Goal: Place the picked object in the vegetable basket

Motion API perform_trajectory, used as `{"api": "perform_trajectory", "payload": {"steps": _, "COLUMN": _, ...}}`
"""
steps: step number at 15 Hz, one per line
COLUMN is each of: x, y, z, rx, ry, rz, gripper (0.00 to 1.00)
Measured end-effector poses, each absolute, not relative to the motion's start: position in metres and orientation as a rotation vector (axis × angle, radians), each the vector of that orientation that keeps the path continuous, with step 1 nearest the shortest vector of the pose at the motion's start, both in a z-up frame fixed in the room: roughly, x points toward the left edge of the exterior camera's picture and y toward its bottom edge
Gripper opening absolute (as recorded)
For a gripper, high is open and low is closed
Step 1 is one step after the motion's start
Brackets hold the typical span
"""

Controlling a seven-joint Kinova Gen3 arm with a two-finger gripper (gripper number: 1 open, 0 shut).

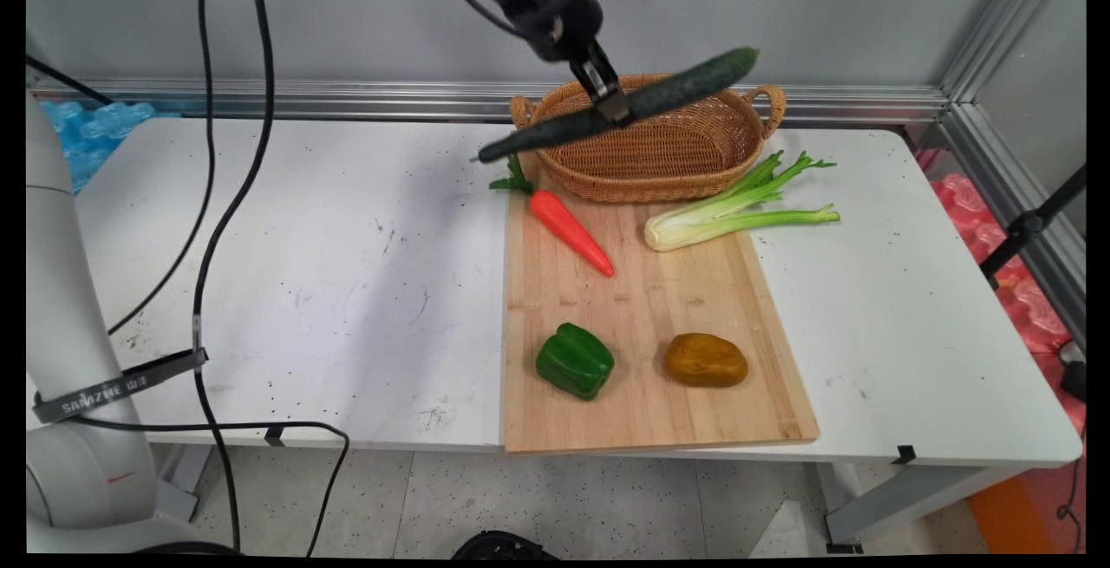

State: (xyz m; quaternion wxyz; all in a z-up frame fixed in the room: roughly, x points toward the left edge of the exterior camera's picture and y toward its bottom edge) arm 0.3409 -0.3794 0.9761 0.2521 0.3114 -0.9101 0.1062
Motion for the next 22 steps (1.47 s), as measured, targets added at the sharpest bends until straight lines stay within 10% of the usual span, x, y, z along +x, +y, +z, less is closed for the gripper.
{"api": "perform_trajectory", "payload": {"steps": 22, "x": 0.339, "y": -0.519, "z": 0.914, "rx": 0.951, "ry": -2.649, "rz": 0.405, "gripper": 0.0}}
